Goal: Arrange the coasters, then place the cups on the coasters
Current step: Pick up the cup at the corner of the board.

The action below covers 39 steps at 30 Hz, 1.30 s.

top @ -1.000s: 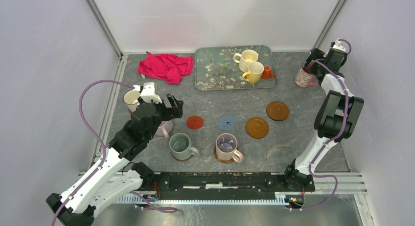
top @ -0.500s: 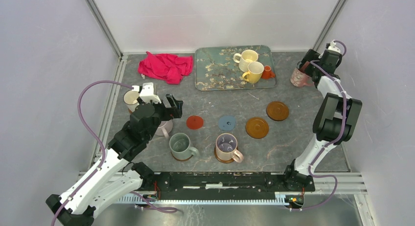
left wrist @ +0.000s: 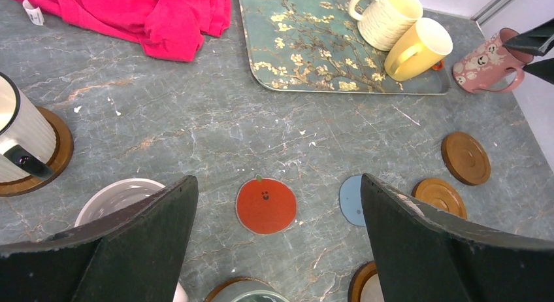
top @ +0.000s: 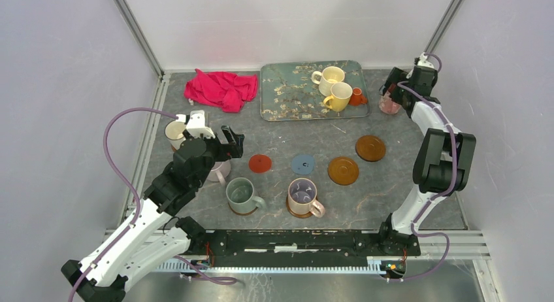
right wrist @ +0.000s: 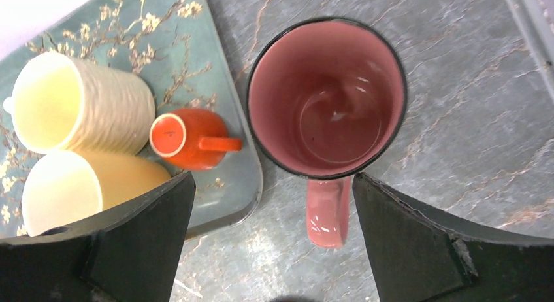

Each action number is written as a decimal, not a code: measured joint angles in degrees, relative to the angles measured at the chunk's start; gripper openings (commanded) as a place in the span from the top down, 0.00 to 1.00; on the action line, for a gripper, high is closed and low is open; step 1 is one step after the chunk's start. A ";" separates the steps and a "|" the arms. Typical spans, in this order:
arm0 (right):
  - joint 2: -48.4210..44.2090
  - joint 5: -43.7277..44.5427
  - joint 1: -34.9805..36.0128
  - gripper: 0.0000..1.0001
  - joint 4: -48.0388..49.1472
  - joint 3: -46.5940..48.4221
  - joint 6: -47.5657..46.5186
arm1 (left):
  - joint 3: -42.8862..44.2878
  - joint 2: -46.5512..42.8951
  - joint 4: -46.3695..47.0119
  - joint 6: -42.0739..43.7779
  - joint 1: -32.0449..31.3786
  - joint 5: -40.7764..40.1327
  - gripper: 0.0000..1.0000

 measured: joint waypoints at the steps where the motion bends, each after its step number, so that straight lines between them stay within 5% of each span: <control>1: -0.13 0.48 0.70 0.02 -0.48 -0.02 -0.28 | 0.00 0.00 0.02 0.00 0.00 0.00 0.00; 10: -2.54 9.44 4.74 0.04 -5.22 -2.03 -1.84 | 0.00 0.02 0.00 0.00 0.00 0.00 0.00; 39: 5.29 15.72 4.98 0.60 -6.91 0.07 -6.47 | 0.00 0.17 0.00 0.00 0.00 -0.04 0.00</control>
